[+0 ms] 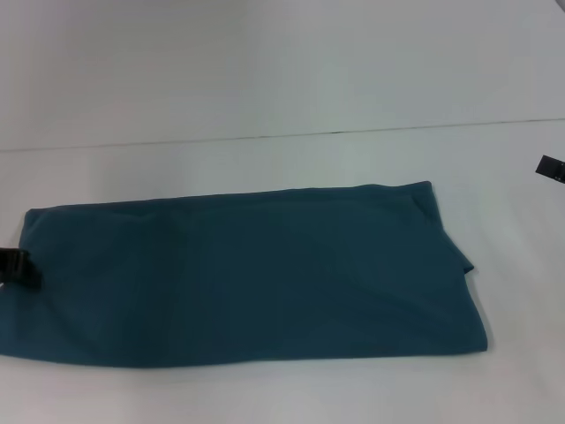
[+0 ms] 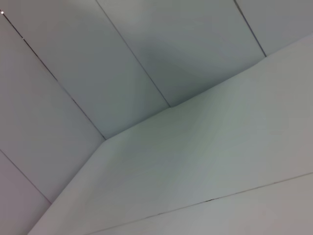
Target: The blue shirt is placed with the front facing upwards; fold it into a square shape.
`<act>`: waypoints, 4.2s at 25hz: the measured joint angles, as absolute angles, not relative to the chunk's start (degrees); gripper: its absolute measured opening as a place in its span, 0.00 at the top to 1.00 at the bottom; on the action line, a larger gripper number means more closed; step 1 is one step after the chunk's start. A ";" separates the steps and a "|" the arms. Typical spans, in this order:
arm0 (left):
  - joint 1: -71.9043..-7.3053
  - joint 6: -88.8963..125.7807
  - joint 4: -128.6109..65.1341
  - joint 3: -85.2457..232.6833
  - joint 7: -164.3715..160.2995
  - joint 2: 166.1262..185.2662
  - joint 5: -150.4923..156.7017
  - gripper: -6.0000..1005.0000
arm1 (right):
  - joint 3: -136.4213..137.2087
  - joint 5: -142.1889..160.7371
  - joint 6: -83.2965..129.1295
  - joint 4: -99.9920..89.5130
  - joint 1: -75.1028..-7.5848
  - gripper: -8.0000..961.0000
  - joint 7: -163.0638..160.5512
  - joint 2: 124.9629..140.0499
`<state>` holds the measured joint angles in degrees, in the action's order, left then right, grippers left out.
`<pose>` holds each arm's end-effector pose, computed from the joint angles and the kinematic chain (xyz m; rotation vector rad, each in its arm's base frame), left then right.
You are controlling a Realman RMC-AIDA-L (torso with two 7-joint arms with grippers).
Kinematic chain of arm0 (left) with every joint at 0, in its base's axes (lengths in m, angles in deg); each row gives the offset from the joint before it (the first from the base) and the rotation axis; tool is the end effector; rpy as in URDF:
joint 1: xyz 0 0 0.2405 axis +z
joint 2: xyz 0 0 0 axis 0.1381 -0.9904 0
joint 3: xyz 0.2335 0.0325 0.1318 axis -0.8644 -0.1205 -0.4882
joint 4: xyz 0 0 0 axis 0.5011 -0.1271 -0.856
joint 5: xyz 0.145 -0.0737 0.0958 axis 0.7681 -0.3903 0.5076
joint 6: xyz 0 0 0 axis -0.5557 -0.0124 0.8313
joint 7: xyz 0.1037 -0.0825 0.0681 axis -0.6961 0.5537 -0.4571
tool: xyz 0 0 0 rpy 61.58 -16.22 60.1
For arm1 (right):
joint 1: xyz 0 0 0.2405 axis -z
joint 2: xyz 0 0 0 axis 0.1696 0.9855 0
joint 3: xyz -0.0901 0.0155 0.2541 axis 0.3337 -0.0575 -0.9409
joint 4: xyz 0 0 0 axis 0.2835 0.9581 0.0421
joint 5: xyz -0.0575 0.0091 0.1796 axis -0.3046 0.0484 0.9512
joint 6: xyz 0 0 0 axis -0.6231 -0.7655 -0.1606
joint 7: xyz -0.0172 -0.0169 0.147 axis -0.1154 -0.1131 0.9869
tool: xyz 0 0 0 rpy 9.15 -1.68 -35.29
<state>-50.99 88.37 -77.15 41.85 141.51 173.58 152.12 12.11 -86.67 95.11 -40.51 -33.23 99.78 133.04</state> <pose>-0.3045 0.3920 0.0619 -2.0604 -1.5624 0.1660 0.3458 0.3256 0.0950 -1.9464 1.2661 0.9124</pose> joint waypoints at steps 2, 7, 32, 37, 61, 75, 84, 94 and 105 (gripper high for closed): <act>-50.93 88.96 -77.65 41.97 141.51 173.47 152.13 0.91 | 12.11 -86.67 95.12 -40.49 -33.23 0.05 99.77 133.05; -50.91 91.48 -78.02 42.55 140.97 173.18 150.65 0.91 | 12.13 -86.67 95.13 -40.41 -33.23 0.05 99.63 133.10; -52.85 108.81 -72.89 41.92 137.79 177.67 110.35 0.91 | 12.90 -87.04 95.77 -39.96 -35.60 0.05 98.11 133.11; -54.74 107.94 -72.91 41.79 136.89 179.76 108.52 0.91 | 13.72 -87.08 96.08 -39.92 -36.27 0.05 98.06 133.09; -59.91 91.92 -59.12 40.36 125.45 184.80 104.92 0.88 | 15.19 -86.97 95.61 -39.81 -37.76 0.05 97.97 133.39; -61.44 87.69 -55.98 40.17 122.66 184.97 100.51 0.57 | 15.19 -86.89 95.55 -39.81 -37.92 0.05 97.97 133.44; -56.88 88.37 -60.29 39.88 121.48 184.71 100.45 0.20 | 17.13 -87.18 96.02 -40.02 -37.49 0.05 98.85 132.96; -48.69 89.09 -68.80 38.39 118.76 184.39 100.76 0.09 | 22.02 -92.04 100.61 -41.37 -38.00 0.05 101.07 131.92; -43.81 89.42 -71.67 38.18 118.07 183.28 100.97 0.10 | 22.42 -92.45 104.60 -42.02 -37.96 0.05 101.19 131.56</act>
